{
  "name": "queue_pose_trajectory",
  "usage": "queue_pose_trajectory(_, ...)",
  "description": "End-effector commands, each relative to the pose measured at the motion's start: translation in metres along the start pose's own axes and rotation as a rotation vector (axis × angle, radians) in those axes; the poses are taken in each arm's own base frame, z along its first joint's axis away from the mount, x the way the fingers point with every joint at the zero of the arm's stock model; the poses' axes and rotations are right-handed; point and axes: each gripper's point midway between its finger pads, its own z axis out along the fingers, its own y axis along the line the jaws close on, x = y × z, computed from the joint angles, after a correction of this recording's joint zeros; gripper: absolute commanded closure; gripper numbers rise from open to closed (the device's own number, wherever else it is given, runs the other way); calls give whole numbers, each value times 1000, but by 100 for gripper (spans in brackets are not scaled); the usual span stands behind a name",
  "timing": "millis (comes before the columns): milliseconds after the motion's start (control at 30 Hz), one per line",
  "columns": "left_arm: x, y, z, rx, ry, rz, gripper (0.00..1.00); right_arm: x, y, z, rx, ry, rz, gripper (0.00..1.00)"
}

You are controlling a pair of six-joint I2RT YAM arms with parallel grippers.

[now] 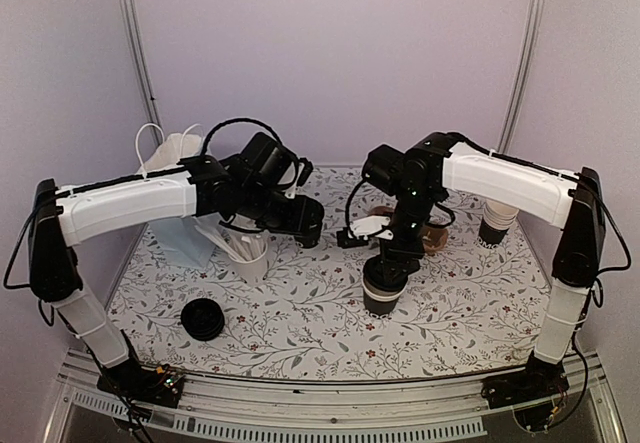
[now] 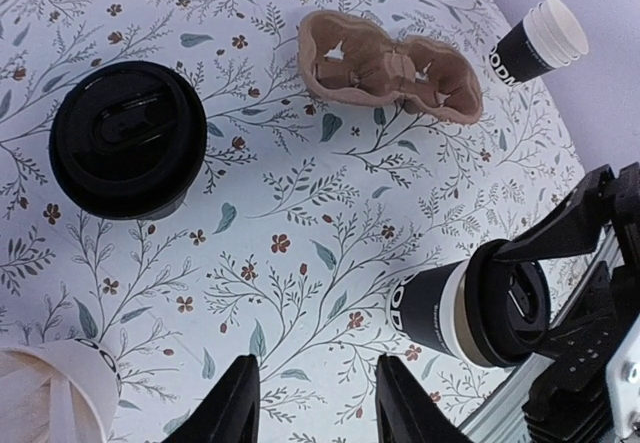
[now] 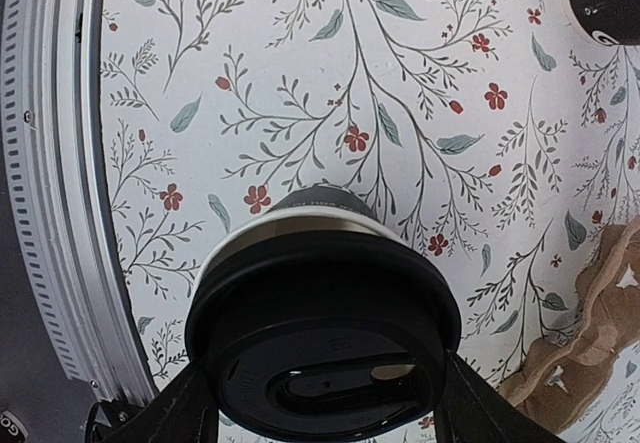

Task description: Pack the takeout coffee

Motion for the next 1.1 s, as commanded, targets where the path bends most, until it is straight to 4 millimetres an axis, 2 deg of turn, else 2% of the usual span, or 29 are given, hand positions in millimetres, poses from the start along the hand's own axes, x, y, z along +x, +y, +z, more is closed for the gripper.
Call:
queue_pose_trajectory(0, -12, 1, -10, 9, -55, -7, 58, -4, -2, 3, 11, 24, -9, 30)
queue_pose_trajectory(667, -12, 4, -8, 6, -57, -1, 58, -2, 13, 15, -5, 110, -52, 22)
queue_pose_trajectory(733, -12, 5, -8, 6, -55, -2, 58, -3, 14, 15, -3, 107, -53, 21)
queue_pose_trajectory(767, -13, 5, -8, 6, -57, -2, 58, -4, 14, 15, -2, 107, -55, 16)
queue_pose_trajectory(967, -13, 5, -7, 8, -59, -1, 58, -6, 12, 9, 22, 97, -60, 14)
queue_pose_trajectory(1067, -15, 2, -6, 17, -60, 2, 58, -10, 9, -3, 57, 76, -67, 11)
